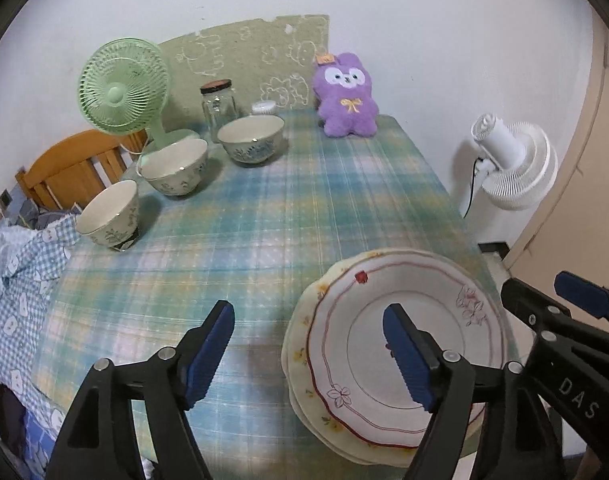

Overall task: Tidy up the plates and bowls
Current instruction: 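Lower the red-print plate onto the flower plate stack and open both grippers, then move both tools toward the plain grey plate beside the bowls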

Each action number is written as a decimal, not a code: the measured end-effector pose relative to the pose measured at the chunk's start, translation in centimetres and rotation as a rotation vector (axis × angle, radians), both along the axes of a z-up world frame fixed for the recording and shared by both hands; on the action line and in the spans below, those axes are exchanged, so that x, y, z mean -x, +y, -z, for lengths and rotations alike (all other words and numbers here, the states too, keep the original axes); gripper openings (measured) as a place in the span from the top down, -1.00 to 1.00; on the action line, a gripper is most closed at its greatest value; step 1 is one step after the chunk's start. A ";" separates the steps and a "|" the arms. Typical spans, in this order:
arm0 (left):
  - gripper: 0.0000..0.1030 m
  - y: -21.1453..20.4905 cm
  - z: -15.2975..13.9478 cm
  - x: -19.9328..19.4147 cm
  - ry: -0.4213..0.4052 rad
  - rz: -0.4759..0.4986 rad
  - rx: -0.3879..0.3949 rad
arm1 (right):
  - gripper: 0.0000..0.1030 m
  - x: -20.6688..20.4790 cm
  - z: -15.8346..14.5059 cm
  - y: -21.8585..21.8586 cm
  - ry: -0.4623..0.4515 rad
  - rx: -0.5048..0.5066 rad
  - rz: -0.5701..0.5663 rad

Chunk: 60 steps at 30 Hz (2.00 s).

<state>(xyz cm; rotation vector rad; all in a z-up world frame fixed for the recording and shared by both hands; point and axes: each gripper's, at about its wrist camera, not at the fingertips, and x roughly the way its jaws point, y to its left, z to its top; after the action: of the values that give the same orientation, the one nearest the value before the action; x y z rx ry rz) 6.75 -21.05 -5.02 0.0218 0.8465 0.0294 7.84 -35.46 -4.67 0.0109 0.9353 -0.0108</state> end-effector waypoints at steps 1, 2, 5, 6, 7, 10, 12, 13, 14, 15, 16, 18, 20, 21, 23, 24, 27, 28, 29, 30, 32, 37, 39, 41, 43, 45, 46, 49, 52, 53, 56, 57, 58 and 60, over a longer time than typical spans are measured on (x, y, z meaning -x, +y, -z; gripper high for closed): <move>-0.55 0.2 -0.4 0.0 -0.003 -0.006 0.004 | -0.31 0.2 -0.5 0.1 -0.009 0.001 -0.002; -0.56 0.5 -0.8 0.0 -0.006 -0.012 0.008 | -0.35 0.3 -0.9 0.3 -0.015 0.002 -0.003; -0.60 1.1 -1.8 0.3 -0.008 -0.027 0.017 | -0.36 0.7 -1.9 0.7 -0.015 -0.007 -0.004; -0.61 1.3 -2.0 0.4 -0.007 -0.031 0.020 | -0.36 0.8 -2.3 0.8 -0.015 -0.009 -0.004; -0.61 1.6 -2.4 0.6 -0.011 -0.032 0.023 | -0.36 1.0 -2.7 1.1 -0.019 -0.008 0.000; -0.70 2.4 -3.3 1.0 -0.033 -0.042 0.007 | -0.37 1.6 -3.8 2.2 -0.037 0.013 0.010; -0.76 3.3 -3.9 1.3 -0.053 -0.050 -0.011 | -0.37 1.8 -4.4 3.1 -0.049 0.029 0.003; -0.77 3.6 -4.1 1.4 -0.058 -0.047 -0.009 | -0.37 1.9 -4.8 3.6 -0.059 0.035 -0.001; -0.78 4.1 -4.4 1.5 -0.062 -0.042 -0.004 | -0.37 2.1 -5.3 4.1 -0.070 0.039 0.002; -0.79 4.8 -4.8 1.6 -0.066 -0.036 0.006 | -0.37 2.2 -5.7 4.5 -0.081 0.037 0.012; -0.79 5.2 -5.1 1.6 -0.067 -0.030 0.012 | -0.37 2.4 -6.0 4.8 -0.089 0.033 0.021; -0.79 6.0 -5.6 1.6 -0.067 -0.022 0.013 | -0.37 2.5 -6.7 5.6 -0.102 0.026 0.036; -0.79 6.9 -6.1 1.7 -0.080 -0.015 0.012 | -0.37 2.8 -7.4 6.6 -0.125 0.029 0.041; -0.79 7.5 -6.5 1.7 -0.087 -0.014 0.013 | -0.37 2.8 -7.8 7.2 -0.137 0.030 0.041; -0.79 8.4 -7.1 1.7 -0.101 -0.012 0.017 | -0.37 2.8 -8.2 8.0 -0.150 0.017 0.042; -0.79 8.9 -7.4 1.6 -0.105 -0.008 0.018 | -0.37 2.8 -8.4 8.3 -0.152 0.008 0.044; -0.79 10.1 -8.0 1.3 -0.120 0.004 0.010 | -0.37 2.5 -8.7 9.6 -0.157 -0.009 0.053; -0.79 10.5 -8.1 1.2 -0.125 0.007 0.005 | -0.37 2.3 -8.8 10.1 -0.160 -0.009 0.054; -0.78 11.0 -8.2 1.0 -0.127 0.010 0.003 | -0.37 2.2 -8.9 10.7 -0.163 -0.008 0.054; -0.78 11.5 -8.2 0.8 -0.126 0.012 0.005 | -0.37 2.1 -8.9 11.3 -0.170 -0.005 0.053; -0.77 12.8 -8.2 0.5 -0.115 0.013 0.019 | -0.37 1.9 -9.1 12.5 -0.181 0.009 0.051; -0.75 15.8 -7.9 -0.3 -0.108 0.023 0.041 | -0.37 1.2 -9.0 15.4 -0.187 0.006 0.051; -0.75 17.0 -7.7 -0.7 -0.109 0.023 0.043 | -0.37 0.9 -8.8 16.4 -0.186 0.002 0.052; -0.75 17.9 -7.6 -1.0 -0.112 0.020 0.038 | -0.37 0.5 -8.6 17.7 -0.187 0.003 0.051; -0.75 19.0 -7.5 -1.2 -0.115 0.018 0.029 | -0.37 0.2 -8.4 18.9 -0.190 0.008 0.049; -0.75 20.1 -7.3 -1.6 -0.119 0.017 0.025 | -0.37 -0.1 -8.2 19.9 -0.193 0.010 0.048; -0.75 20.7 -7.3 -1.7 -0.120 0.017 0.025 | -0.37 -0.3 -8.1 20.5 -0.195 0.010 0.047; -0.72 22.1 -7.0 -2.3 -0.121 0.020 0.024 | -0.37 -0.9 -7.8 22.1 -0.201 0.009 0.042; -0.69 23.5 -6.4 -3.0 -0.115 0.026 0.018 | -0.37 -1.5 -7.3 23.7 -0.192 0.005 0.041; -0.69 23.9 -6.2 -3.3 -0.114 0.028 0.016 | -0.37 -1.7 -7.2 24.1 -0.192 0.005 0.045; -0.68 24.8 -5.8 -4.0 -0.111 0.028 0.009 | -0.37 -2.4 -6.7 25.2 -0.197 0.005 0.056; -0.67 25.2 -5.7 -4.4 -0.111 0.028 0.009 | -0.37 -2.6 -6.5 25.5 -0.198 0.008 0.063; -0.66 25.4 -5.6 -4.6 -0.111 0.031 0.011 | -0.37 -2.9 -6.3 25.9 -0.200 0.013 0.073; -0.59 26.0 -5.2 -5.3 -0.105 0.046 0.023 | -0.37 -3.4 -6.0 26.6 -0.200 0.019 0.076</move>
<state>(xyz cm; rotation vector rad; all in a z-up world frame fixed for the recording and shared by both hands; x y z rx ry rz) 12.00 4.93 0.17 0.0176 0.7412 -0.0219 11.27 -8.84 1.34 0.0293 0.7339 -0.0881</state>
